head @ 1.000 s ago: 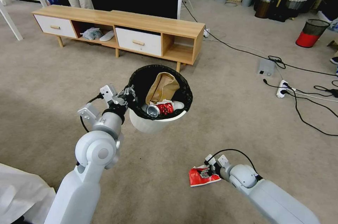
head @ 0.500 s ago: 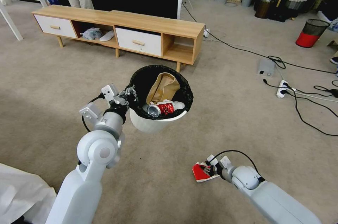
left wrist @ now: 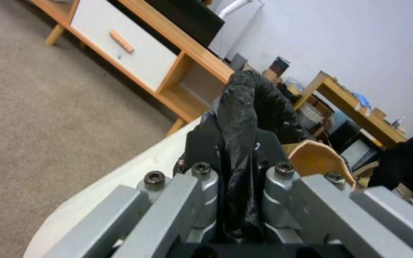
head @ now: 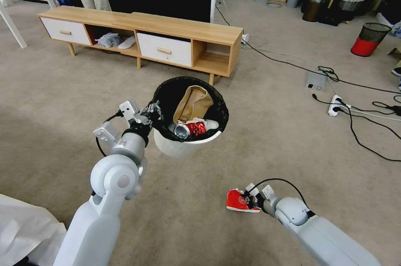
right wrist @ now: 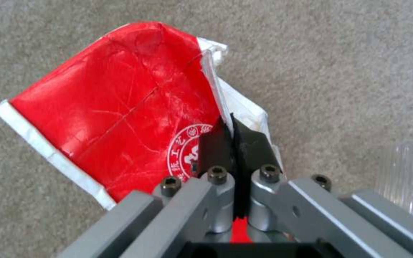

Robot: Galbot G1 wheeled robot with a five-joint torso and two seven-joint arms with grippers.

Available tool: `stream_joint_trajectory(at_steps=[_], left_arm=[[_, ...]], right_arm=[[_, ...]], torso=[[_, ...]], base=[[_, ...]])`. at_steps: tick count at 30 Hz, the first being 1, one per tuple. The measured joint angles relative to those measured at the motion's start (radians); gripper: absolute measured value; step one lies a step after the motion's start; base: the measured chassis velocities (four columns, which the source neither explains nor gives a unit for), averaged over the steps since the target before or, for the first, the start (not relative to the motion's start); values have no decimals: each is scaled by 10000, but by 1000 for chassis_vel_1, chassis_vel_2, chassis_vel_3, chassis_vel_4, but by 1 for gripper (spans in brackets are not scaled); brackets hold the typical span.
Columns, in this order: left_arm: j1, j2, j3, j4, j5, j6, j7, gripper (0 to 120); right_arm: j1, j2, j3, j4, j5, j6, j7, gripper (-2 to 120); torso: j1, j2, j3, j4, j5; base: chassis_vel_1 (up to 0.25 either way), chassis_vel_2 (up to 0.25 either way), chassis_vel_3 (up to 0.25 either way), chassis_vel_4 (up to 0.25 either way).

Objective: Pick up the trash bin and place the garbage on the floor into it.

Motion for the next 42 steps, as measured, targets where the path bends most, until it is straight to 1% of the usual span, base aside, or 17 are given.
stream_joint_trajectory(at_steps=[11,13,14,17,18,20,24,27,30,32,33,35,36,39,40,41,42], left_arm=[[21,55,-22,-44,-37,-5,8,7],[22,134,-83,-53,-102,-7,6,7],[22,134,-83,-53,-102,-7,6,7],[-19,169,-89,-16,-153,-7,-34,7],[-19,169,-89,-16,-153,-7,-34,7],[-66,183,-83,-16,-209,-7,-78,7],[-88,207,-85,-22,-265,-7,-117,7],[-91,263,-104,-23,-305,4,-180,7],[-97,276,-108,-23,-323,16,-203,7],[-98,276,-108,-23,-326,18,-207,7],[-105,276,-108,-24,-341,27,-234,7],[-108,272,-103,-27,-347,31,-250,7],[-110,264,-81,-31,-354,37,-279,7],[-111,262,-63,-31,-362,42,-305,7],[-118,258,-51,-31,-366,49,-336,7],[-126,256,-48,-23,-371,53,-379,7],[-126,256,-48,-23,-371,53,-379,7]], right_arm=[[-61,49,188,98,39,132,-11,0],[-242,-65,707,511,79,276,65,0],[-242,-65,707,511,79,276,65,0],[-595,-383,1620,1451,410,304,312,0],[-595,-383,1620,1451,410,304,312,0],[-816,-552,2184,2057,553,309,381,0],[-1035,-681,2838,2635,667,349,405,0],[-1298,-868,3828,3371,963,403,448,0],[-1398,-956,4301,3654,1071,464,452,0],[-1402,-960,4327,3668,1076,467,452,0],[-1488,-1027,4797,3916,1187,513,450,0],[-1534,-1065,5064,4054,1246,543,451,0],[-1591,-1082,5440,4262,1310,575,438,0],[-1608,-1098,5706,4413,1359,611,438,0],[-1619,-1119,5959,4587,1413,666,438,0],[-1627,-1138,6321,4828,1473,743,424,0],[-1627,-1138,6321,4828,1473,743,424,0]], torso=[[0,0,0,0,0],[0,0,0,0,0],[0,0,0,0,0],[0,0,0,0,1],[0,0,0,0,1],[0,0,0,0,1],[0,0,0,0,0],[0,0,0,0,0],[0,0,0,0,0],[0,0,0,0,0],[0,0,0,0,1],[0,1,0,-1,-1],[0,0,1,-1,6],[0,0,1,1,6],[0,1,-1,-1,-4],[0,0,-1,0,0],[0,0,-1,0,0]], base=[[0,0,0,0],[0,0,0,0],[0,0,0,0],[0,0,0,0],[0,0,0,0],[0,0,0,0],[0,0,0,0],[0,0,0,0],[0,0,0,0],[0,0,0,0],[0,0,0,0],[0,0,0,0],[0,0,0,0],[0,0,0,0],[0,0,0,0],[0,0,0,0],[0,0,0,0]])
